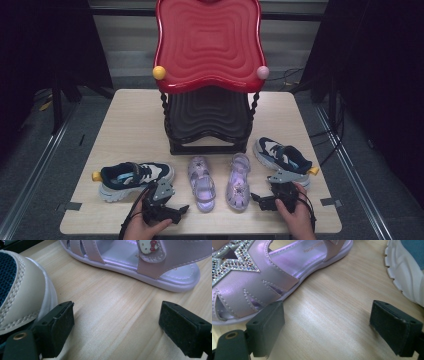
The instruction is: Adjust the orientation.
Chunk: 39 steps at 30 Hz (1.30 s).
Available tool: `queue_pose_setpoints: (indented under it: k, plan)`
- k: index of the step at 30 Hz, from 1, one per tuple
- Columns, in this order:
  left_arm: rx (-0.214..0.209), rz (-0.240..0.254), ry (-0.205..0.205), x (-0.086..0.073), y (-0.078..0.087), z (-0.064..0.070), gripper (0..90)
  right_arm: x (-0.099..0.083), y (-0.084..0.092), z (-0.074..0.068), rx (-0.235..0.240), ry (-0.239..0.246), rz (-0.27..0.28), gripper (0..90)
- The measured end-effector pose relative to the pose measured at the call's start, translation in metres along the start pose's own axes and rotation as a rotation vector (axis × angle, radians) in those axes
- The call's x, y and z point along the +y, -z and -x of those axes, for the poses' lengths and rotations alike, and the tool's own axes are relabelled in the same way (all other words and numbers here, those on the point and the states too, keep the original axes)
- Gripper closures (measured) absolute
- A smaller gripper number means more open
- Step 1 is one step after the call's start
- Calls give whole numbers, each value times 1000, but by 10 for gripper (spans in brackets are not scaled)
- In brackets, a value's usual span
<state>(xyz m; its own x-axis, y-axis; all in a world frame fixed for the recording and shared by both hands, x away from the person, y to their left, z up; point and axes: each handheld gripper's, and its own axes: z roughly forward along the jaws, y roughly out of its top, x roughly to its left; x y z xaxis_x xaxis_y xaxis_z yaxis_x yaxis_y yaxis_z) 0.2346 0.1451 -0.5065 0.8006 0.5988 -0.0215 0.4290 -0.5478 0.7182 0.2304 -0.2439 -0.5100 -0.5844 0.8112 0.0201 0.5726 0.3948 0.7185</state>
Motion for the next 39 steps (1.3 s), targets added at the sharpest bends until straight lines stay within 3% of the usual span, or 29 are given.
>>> queue_pose_setpoints:
  k: [14,19,32,34,37,39]
  plan:
    - [6,4,7,-1,2,1,146,2,-2,1,3,4,0,119]
    - [26,8,30,-1,1,6,147,2,-2,1,3,0,-1,119]
    - [-33,-1,21,9,-4,24,193,3,-3,2,7,11,-2,117]
    - [-30,-3,8,14,-3,25,194,3,-4,2,8,11,-1,118]
    - [-62,24,31,21,-3,23,196,3,-4,2,8,11,-1,117]
    - [-53,11,14,25,-3,22,196,3,-3,2,8,10,-2,118]
